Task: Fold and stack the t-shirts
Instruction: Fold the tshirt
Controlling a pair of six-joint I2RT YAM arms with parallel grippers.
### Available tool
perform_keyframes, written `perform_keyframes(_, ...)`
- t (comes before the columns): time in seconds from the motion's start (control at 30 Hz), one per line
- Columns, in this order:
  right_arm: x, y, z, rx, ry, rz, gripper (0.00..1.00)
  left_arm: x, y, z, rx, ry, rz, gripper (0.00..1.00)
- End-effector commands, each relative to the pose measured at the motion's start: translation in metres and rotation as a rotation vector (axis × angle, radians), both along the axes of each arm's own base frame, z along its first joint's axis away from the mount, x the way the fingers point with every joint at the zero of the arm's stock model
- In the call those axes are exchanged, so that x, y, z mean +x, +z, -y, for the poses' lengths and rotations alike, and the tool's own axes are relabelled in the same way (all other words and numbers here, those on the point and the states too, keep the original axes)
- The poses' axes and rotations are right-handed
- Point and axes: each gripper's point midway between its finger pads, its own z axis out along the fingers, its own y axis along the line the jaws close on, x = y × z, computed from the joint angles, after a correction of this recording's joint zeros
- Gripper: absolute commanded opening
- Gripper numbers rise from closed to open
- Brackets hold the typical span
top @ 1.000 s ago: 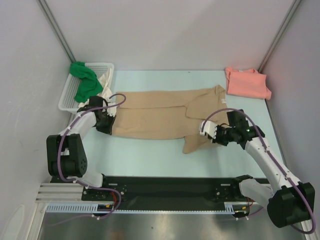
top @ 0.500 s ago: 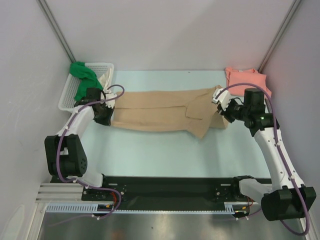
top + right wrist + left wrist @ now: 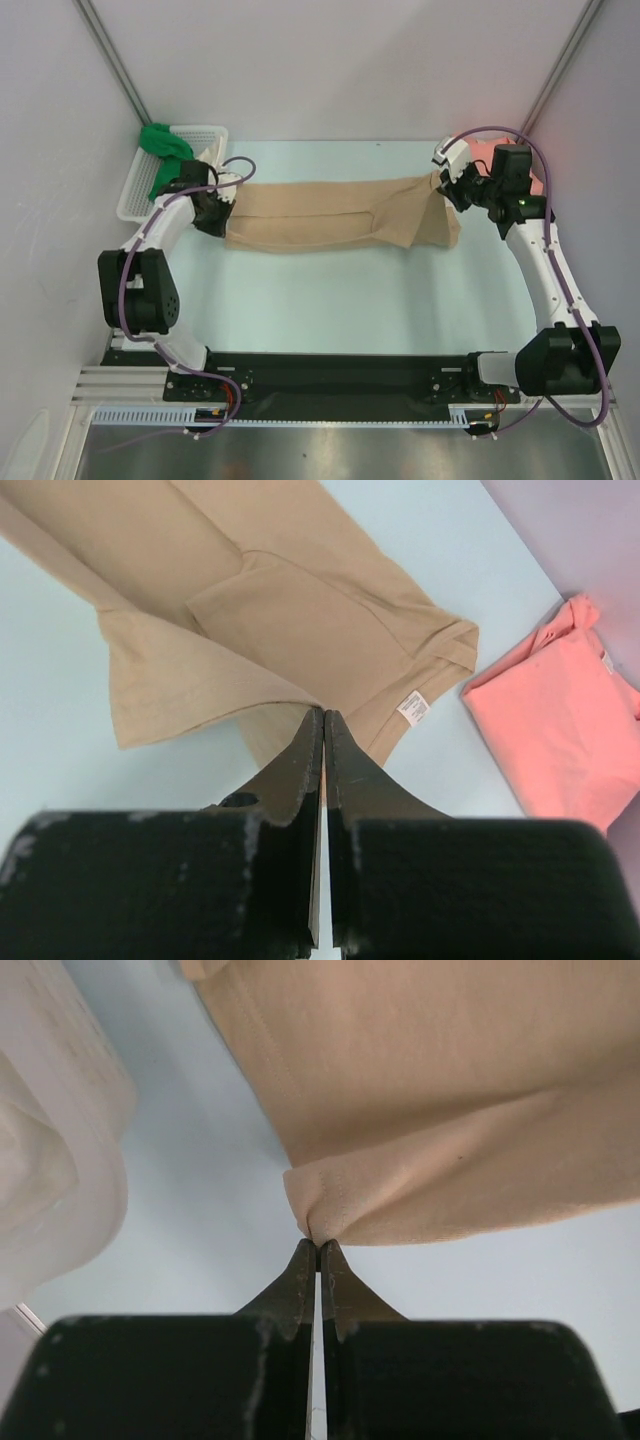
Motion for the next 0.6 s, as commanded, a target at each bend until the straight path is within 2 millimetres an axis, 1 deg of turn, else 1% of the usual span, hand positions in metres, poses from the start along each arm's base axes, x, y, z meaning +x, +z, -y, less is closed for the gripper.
perform_keyframes(0.0, 0.021, 0.028, 0.001, 0.042, -0.033, 0.076, 0.0, 0.023, 0.012, -0.002, 0.02, -0.012, 0.057, 0.0)
perform_keyframes(0.03, 0.024, 0.028, 0.002, 0.045, -0.035, 0.076, 0.0, 0.026, 0.012, -0.003, 0.022, -0.008, 0.061, 0.0)
perform_keyframes(0.07, 0.027, 0.023, 0.001, 0.046, -0.037, 0.062, 0.0, 0.031, 0.012, -0.003, 0.025, -0.006, 0.069, 0.0)
perform_keyframes(0.13, 0.033, 0.024, 0.001, 0.045, -0.038, 0.065, 0.0, 0.037, 0.013, -0.006, 0.038, 0.006, 0.08, 0.0)
perform_keyframes(0.2, 0.04, 0.018, 0.003, 0.047, -0.046, 0.057, 0.0, 0.045, 0.013, -0.009, 0.051, 0.018, 0.087, 0.0)
perform_keyframes(0.27, 0.047, 0.022, 0.004, 0.051, -0.051, 0.071, 0.0, 0.052, 0.01, -0.01, 0.057, 0.021, 0.081, 0.0)
perform_keyframes(0.3, 0.052, 0.015, 0.004, 0.053, -0.056, 0.053, 0.0, 0.055, 0.011, -0.011, 0.059, 0.02, 0.081, 0.0)
perform_keyframes(0.37, 0.06, 0.015, 0.005, 0.056, -0.062, 0.057, 0.0, 0.064, 0.014, -0.01, 0.056, 0.019, 0.089, 0.0)
perform_keyframes(0.4, 0.065, 0.008, 0.005, 0.056, -0.063, 0.04, 0.0, 0.067, 0.008, -0.01, 0.056, 0.019, 0.075, 0.01)
perform_keyframes(0.43, 0.067, 0.005, 0.005, 0.056, -0.062, 0.033, 0.0, 0.068, 0.006, -0.011, 0.06, 0.019, 0.066, 0.01)
perform_keyframes(0.47, 0.071, 0.005, 0.005, 0.055, -0.063, 0.037, 0.0, 0.075, 0.01, -0.011, 0.061, 0.02, 0.078, 0.01)
perform_keyframes(0.5, 0.074, 0.003, 0.005, 0.056, -0.063, 0.035, 0.0, 0.078, 0.005, -0.012, 0.063, 0.019, 0.068, 0.0)
perform_keyframes(0.53, 0.08, -0.005, 0.005, 0.06, -0.068, 0.016, 0.0, 0.081, 0.004, 0.0, 0.064, -0.009, 0.069, 0.0)
perform_keyframes(0.57, 0.086, -0.006, 0.005, 0.063, -0.069, 0.026, 0.0, 0.09, 0.009, 0.0, 0.067, -0.008, 0.088, 0.01)
